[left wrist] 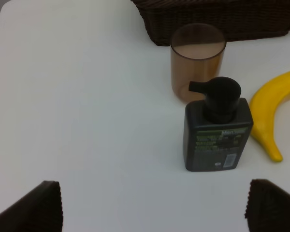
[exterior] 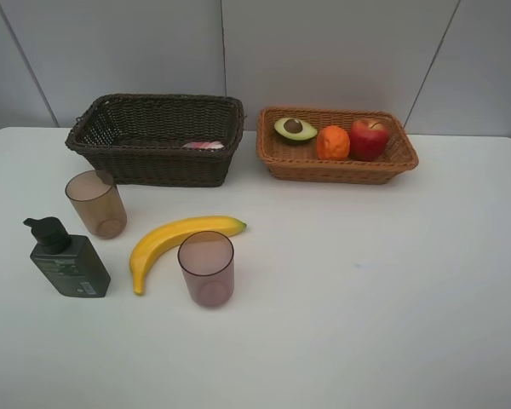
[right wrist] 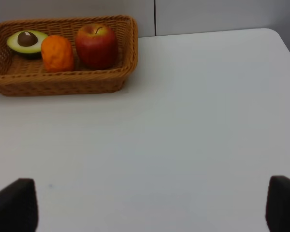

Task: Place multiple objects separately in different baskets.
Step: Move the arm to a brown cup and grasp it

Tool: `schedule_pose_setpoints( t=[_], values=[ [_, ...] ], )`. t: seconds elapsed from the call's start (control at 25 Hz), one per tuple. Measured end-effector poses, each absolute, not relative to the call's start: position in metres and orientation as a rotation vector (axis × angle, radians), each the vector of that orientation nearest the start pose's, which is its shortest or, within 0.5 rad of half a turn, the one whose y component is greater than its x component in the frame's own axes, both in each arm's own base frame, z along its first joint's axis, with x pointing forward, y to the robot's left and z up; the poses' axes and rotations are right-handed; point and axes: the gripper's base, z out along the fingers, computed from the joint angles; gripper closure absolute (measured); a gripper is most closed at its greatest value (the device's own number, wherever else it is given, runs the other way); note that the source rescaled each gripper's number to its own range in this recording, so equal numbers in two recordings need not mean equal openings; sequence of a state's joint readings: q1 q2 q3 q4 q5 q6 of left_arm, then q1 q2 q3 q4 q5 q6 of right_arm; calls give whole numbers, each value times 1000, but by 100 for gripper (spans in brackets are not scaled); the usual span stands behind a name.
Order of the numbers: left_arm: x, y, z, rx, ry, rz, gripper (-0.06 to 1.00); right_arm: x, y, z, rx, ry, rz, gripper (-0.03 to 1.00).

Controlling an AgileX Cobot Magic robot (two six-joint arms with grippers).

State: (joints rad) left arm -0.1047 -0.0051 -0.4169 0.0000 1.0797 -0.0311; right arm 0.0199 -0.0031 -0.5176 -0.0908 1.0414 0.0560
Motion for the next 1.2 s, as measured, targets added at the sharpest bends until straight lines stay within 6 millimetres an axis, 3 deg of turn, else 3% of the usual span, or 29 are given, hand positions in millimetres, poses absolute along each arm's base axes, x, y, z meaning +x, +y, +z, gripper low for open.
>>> schedule_pose_setpoints(
  t=[0.44, 1.2],
  values=[
    [23, -5, 254, 130, 2276, -89, -6, -7, -7, 284, 40, 2001, -59, -2],
    [90, -19, 312, 259, 2337, -142, -6, -7, -7, 284, 40, 2001, -59, -2]
  ],
)
